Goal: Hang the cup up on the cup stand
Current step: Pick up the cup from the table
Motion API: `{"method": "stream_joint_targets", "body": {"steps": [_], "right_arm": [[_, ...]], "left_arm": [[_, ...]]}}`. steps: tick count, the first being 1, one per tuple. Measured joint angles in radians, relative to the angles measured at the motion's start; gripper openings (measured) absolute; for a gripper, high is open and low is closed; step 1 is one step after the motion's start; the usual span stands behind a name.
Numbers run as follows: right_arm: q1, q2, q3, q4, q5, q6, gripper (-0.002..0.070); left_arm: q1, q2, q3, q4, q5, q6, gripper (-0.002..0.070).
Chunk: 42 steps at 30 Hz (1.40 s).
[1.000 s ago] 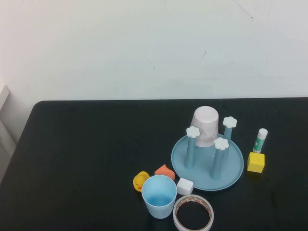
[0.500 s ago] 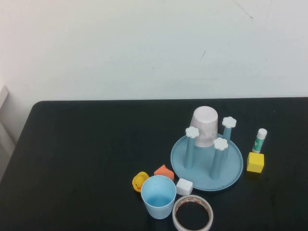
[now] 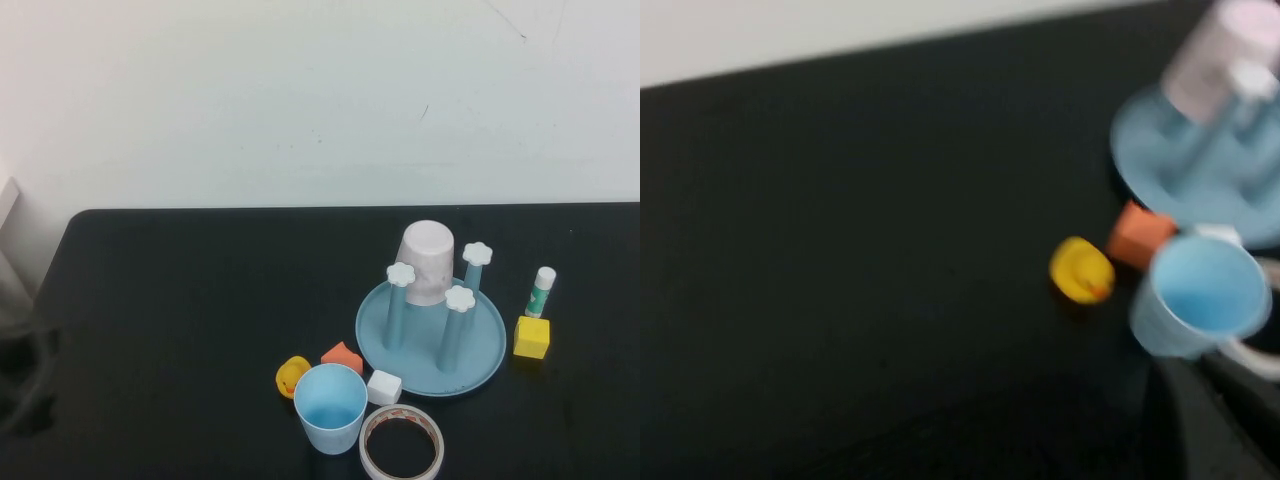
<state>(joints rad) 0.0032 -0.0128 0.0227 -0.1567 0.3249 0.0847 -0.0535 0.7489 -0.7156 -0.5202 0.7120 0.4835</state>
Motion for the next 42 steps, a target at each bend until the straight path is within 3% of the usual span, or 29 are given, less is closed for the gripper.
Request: {"method": "stream_joint_targets", "body": {"steps": [5, 13, 17, 20, 22, 29, 33, 42], "right_arm": [[0.0, 0.0, 0.0, 0.0, 0.0, 0.002, -0.0001], [0.0, 0.0, 0.0, 0.0, 0.0, 0.002, -0.0001], [0.0, 0.0, 0.0, -0.042, 0.003, 0.002, -0.0001], [0.0, 0.0, 0.0, -0.068, 0.002, 0.002, -0.0001], [0.0, 0.0, 0.0, -0.075, 0.003, 0.002, -0.0001], [0.0, 0.0, -0.002, -0.126, 0.016, 0.002, -0.0001], [0.0, 0.0, -0.002, -0.07, 0.016, 0.006, -0.0001], [0.0, 0.0, -0.002, 0.192, 0.012, 0.009, -0.0001]], "left_arm": [[-0.134, 0.229, -0.19, 0.105, 0.098, 0.027, -0.0002], [-0.421, 0.566, -0.378, 0.478, 0.129, -0.218, -0.0002], [-0.504, 0.711, -0.444, 0.543, 0.129, -0.279, -0.0001], [-0.532, 0.819, -0.498, 0.543, 0.127, -0.308, 0.0017], [-0.535, 0.878, -0.529, 0.52, 0.125, -0.32, 0.0065], [-0.535, 1.058, -0.607, 0.442, 0.11, -0.331, 0.0388], [-0.535, 1.123, -0.626, 0.431, 0.077, -0.332, 0.0433], [-0.535, 1.204, -0.632, 0.424, -0.007, -0.334, 0.0445]]}}
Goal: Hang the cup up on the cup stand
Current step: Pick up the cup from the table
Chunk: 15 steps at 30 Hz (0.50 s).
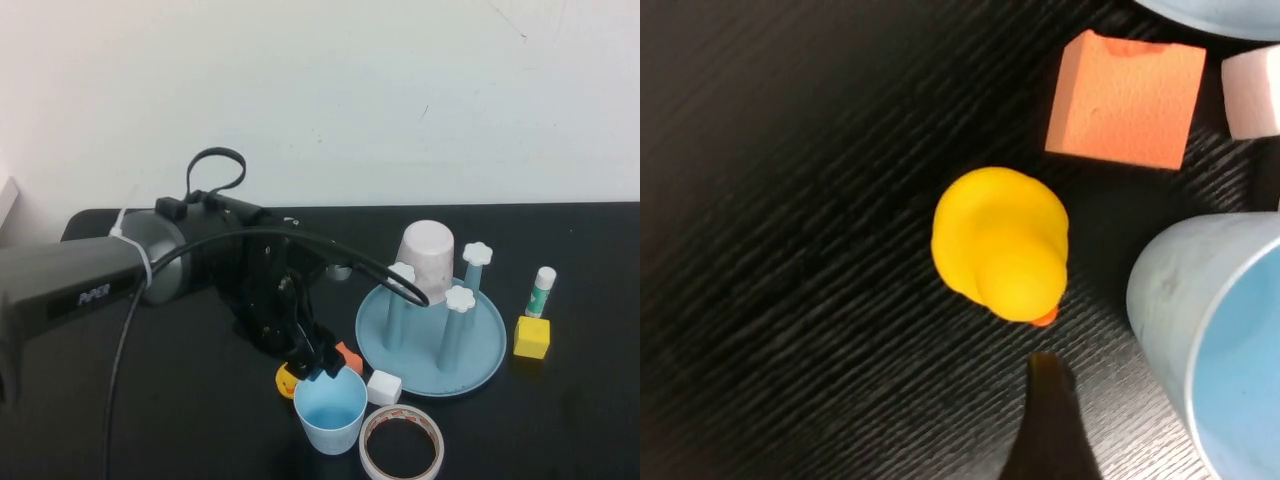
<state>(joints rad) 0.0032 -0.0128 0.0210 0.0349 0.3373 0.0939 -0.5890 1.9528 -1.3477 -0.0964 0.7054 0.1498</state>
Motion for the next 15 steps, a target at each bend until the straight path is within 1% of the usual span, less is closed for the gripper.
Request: {"method": "stream_joint_targets", "body": {"steps": [5, 8, 12, 15], "right_arm": [[0.0, 0.0, 0.0, 0.067, 0.0, 0.001, -0.0001], [0.0, 0.0, 0.0, 0.151, 0.0, 0.001, -0.0001], [0.0, 0.0, 0.002, 0.312, 0.0, 0.002, -0.0001], [0.0, 0.0, 0.005, 0.495, 0.007, 0.002, -0.0001]], "left_arm": [[0.0, 0.034, -0.002, -0.02, -0.007, 0.0, 0.0447], [0.0, 0.053, -0.002, -0.026, -0.007, 0.0, 0.0447], [0.0, 0.072, -0.002, -0.056, -0.012, 0.0, 0.0442], [-0.004, 0.091, -0.002, -0.085, -0.014, 0.0, 0.0411]]}}
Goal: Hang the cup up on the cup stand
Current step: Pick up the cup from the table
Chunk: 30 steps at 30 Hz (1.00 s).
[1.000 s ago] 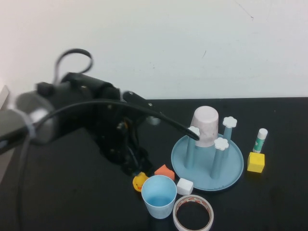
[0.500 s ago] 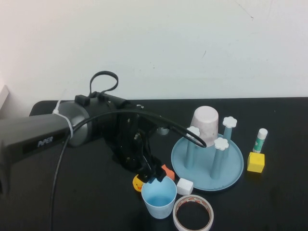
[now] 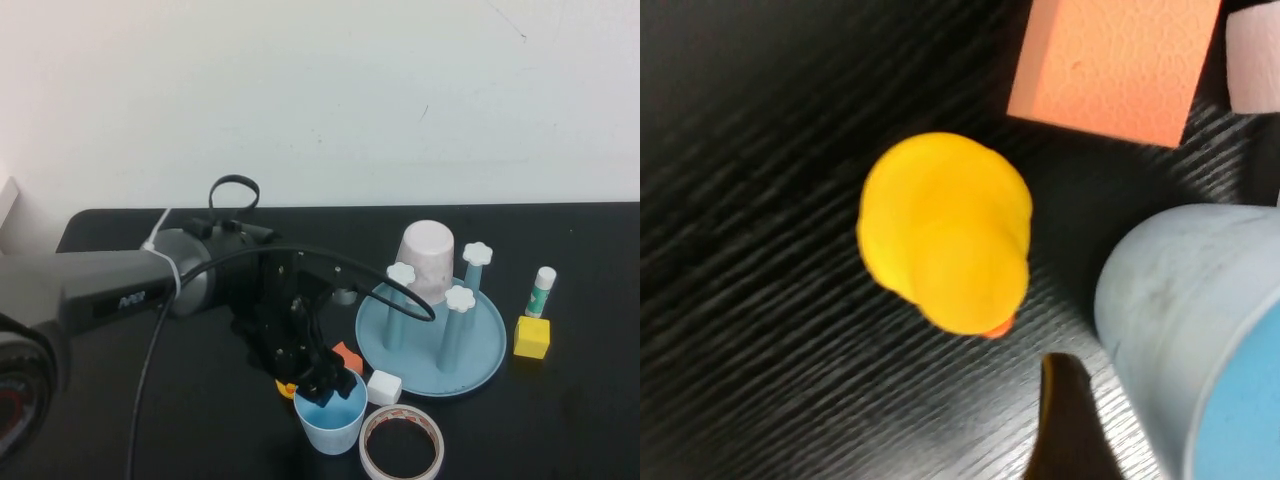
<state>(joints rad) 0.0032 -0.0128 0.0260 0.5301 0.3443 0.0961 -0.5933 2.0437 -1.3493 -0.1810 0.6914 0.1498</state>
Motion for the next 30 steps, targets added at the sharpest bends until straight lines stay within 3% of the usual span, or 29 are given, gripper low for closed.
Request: {"method": "stream_joint_targets", "body": {"steps": [3, 7, 14, 21, 30], "right_arm": [[0.0, 0.0, 0.0, 0.137, 0.0, 0.0, -0.0001], [0.0, 0.0, 0.0, 0.187, 0.0, 0.0, -0.0001], [0.0, 0.0, 0.0, 0.194, 0.0, 0.0, -0.0001], [0.0, 0.0, 0.0, 0.222, 0.078, -0.104, -0.0001], [-0.002, 0.0, 0.0, 0.605, 0.092, -0.465, -0.0001]], "left_arm": [[-0.011, 0.02, -0.001, -0.005, -0.002, 0.0, 0.037], [-0.023, 0.048, -0.002, -0.005, -0.002, 0.0, 0.0295], [-0.025, 0.055, -0.005, -0.005, -0.026, 0.0, 0.004], [-0.025, 0.055, -0.005, -0.005, -0.029, 0.0, 0.0008], [-0.025, -0.202, 0.099, 0.023, -0.115, 0.0, 0.0007]]}}
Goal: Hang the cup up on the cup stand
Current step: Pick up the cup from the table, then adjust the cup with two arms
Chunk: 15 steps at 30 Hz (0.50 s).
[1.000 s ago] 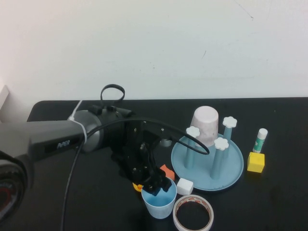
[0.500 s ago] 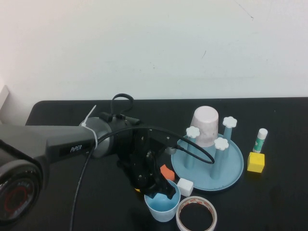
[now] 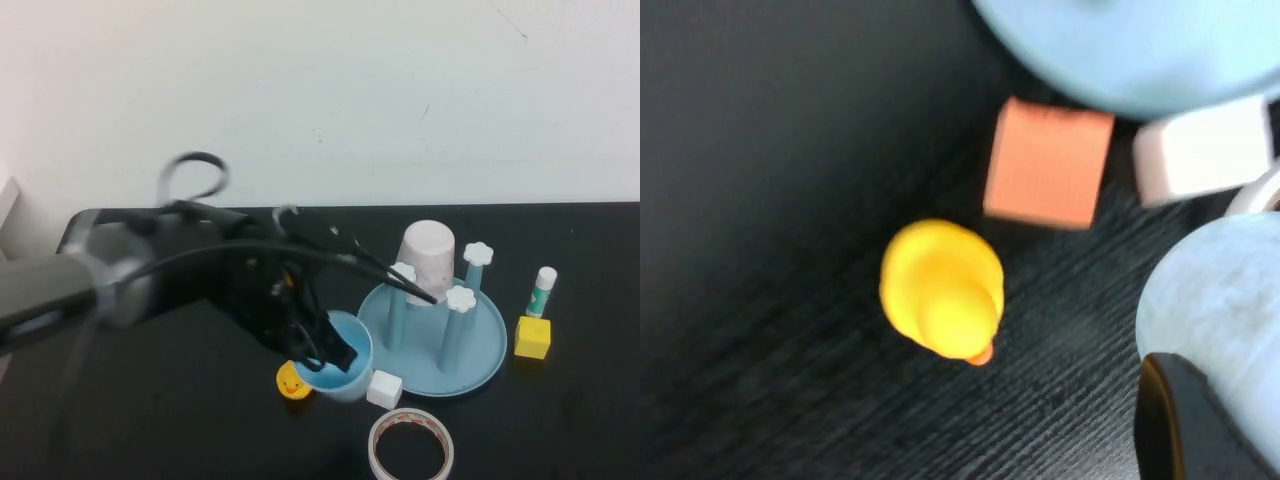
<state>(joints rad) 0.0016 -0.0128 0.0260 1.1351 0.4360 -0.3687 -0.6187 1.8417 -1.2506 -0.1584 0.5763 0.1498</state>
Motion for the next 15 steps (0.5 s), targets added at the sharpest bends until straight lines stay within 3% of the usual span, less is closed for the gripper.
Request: {"method": "stream_joint_targets", "body": {"steps": [8, 15], "right_arm": [[0.0, 0.0, 0.0, 0.305, -0.008, -0.271, -0.0001], [0.0, 0.0, 0.0, 0.42, 0.043, -0.366, -0.0001]], "left_arm": [[0.0, -0.397, 0.312, 0.016, -0.287, 0.005, 0.0006], [0.0, -0.667, 0.585, 0.016, -0.607, 0.005, 0.0007]]}}
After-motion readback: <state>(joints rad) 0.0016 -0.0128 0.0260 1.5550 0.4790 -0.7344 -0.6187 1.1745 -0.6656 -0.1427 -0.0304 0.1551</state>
